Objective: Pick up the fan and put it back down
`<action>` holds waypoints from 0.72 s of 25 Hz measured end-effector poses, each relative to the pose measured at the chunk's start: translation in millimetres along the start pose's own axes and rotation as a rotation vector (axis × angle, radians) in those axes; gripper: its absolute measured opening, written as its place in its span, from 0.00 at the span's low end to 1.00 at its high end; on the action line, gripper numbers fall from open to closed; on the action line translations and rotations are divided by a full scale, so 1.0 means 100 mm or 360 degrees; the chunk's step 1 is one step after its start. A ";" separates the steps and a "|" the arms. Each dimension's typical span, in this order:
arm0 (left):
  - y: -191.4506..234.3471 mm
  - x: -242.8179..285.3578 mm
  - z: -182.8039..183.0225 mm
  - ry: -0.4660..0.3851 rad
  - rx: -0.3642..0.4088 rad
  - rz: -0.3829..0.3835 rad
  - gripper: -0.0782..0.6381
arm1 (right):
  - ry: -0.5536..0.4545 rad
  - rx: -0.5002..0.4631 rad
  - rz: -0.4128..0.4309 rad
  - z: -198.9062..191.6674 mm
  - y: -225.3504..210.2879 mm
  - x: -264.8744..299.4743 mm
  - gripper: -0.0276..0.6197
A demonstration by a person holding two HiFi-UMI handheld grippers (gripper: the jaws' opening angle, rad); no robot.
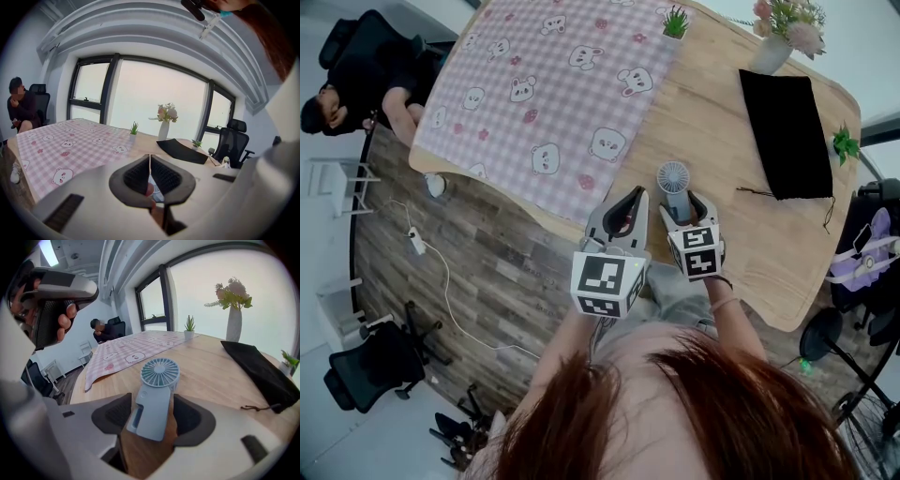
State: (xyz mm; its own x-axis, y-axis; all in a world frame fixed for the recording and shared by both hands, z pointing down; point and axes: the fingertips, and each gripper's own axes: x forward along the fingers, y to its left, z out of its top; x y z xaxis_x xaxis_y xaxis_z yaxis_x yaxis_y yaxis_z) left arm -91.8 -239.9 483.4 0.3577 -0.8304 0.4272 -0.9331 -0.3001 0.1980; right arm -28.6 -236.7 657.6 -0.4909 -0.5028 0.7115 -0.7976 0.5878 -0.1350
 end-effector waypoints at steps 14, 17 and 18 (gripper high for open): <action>0.04 0.00 -0.05 0.0013 -0.0047 0.0023 0.13 | 0.0044 -0.0044 -0.0125 -0.05 -0.10 0.04 0.37; 0.05 -0.01 -0.04 0.0011 -0.0052 0.0030 0.13 | 0.0045 -0.0041 -0.0115 -0.04 -0.09 0.04 0.37; 0.05 -0.02 -0.04 0.0010 -0.0054 0.0032 0.13 | 0.0045 -0.0037 -0.0112 -0.04 -0.09 0.03 0.37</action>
State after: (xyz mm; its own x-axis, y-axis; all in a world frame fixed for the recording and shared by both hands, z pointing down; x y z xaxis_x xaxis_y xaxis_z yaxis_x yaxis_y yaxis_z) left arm -96.8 -237.3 487.1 0.3389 -0.8331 0.4370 -0.9385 -0.2669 0.2190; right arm -21.7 -240.7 664.1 -0.4237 -0.5256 0.7378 -0.8213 0.5665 -0.0681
